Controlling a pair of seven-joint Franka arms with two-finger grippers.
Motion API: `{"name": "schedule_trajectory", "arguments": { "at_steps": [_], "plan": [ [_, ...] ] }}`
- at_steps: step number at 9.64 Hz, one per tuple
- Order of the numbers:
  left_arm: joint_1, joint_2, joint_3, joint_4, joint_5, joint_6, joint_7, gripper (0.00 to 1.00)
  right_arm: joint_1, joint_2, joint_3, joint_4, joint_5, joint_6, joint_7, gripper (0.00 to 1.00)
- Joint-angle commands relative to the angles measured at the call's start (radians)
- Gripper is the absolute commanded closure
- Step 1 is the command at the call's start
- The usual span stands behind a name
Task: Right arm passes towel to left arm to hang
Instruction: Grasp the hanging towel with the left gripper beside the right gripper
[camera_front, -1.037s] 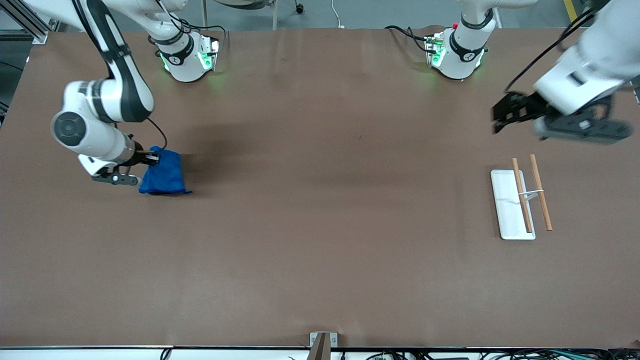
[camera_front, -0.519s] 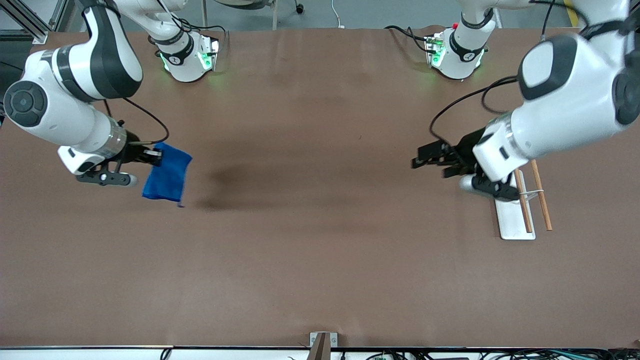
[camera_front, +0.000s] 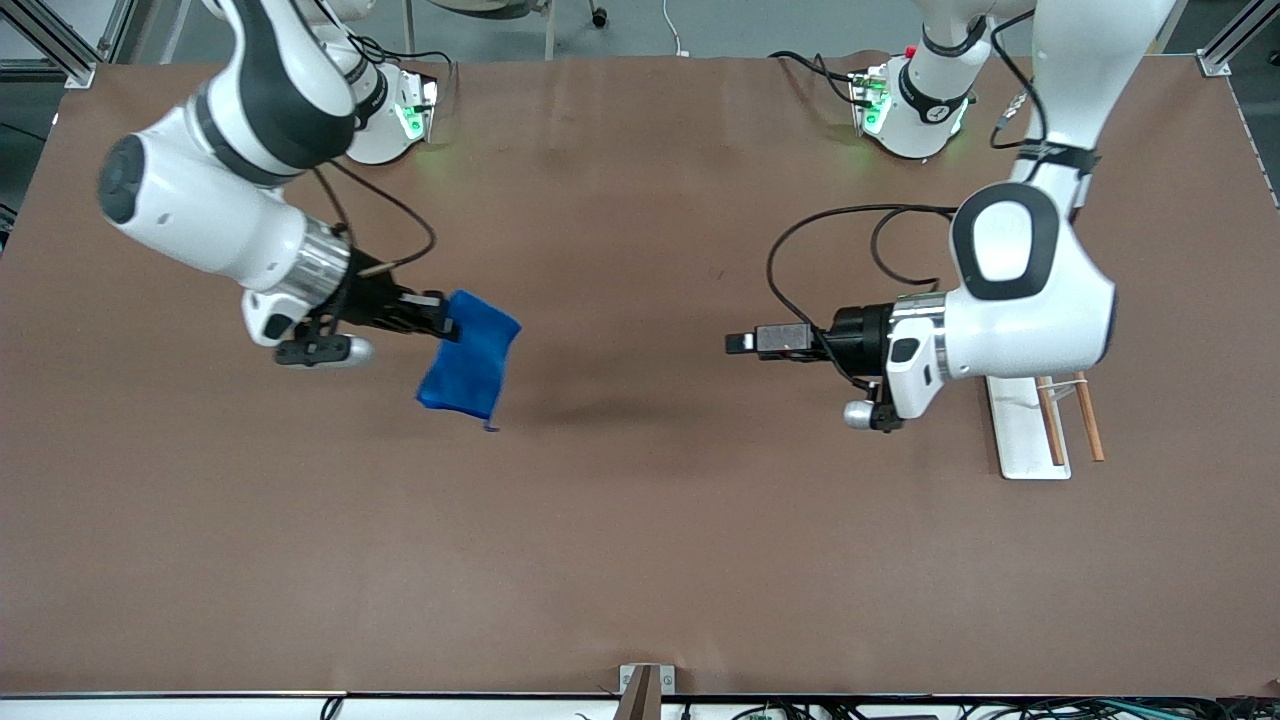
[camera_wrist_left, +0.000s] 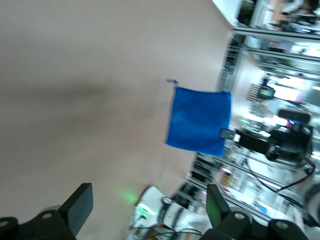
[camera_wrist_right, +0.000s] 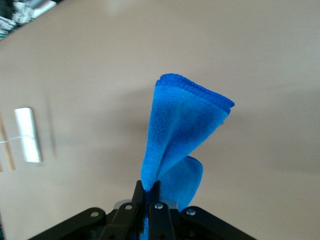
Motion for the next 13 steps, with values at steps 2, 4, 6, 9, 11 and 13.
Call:
{"name": "schedule_trajectory", "arguments": {
  "at_steps": [2, 4, 6, 9, 11, 13],
  "plan": [
    [0.007, 0.058, -0.014, -0.150, -0.267, -0.010, 0.409, 0.01, -0.003, 0.075, 0.143, 0.019, 0.206, 0.225, 0.010, 1.00],
    [0.021, 0.148, -0.019, -0.151, -0.417, -0.177, 0.509, 0.04, -0.003, 0.133, 0.217, 0.067, 0.303, 0.288, 0.012, 1.00],
    [0.023, 0.255, -0.021, -0.127, -0.531, -0.289, 0.637, 0.11, 0.019, 0.164, 0.231, 0.125, 0.404, 0.294, 0.009, 1.00],
    [0.023, 0.274, -0.033, -0.119, -0.559, -0.332, 0.628, 0.22, 0.023, 0.164, 0.254, 0.139, 0.457, 0.305, 0.010, 1.00],
    [0.023, 0.270, -0.033, -0.090, -0.577, -0.363, 0.569, 0.23, 0.022, 0.163, 0.258, 0.139, 0.458, 0.307, 0.009, 1.00],
    [0.015, 0.276, -0.033, -0.068, -0.603, -0.363, 0.562, 0.23, 0.022, 0.163, 0.260, 0.139, 0.458, 0.305, 0.010, 1.00]
  ]
}}
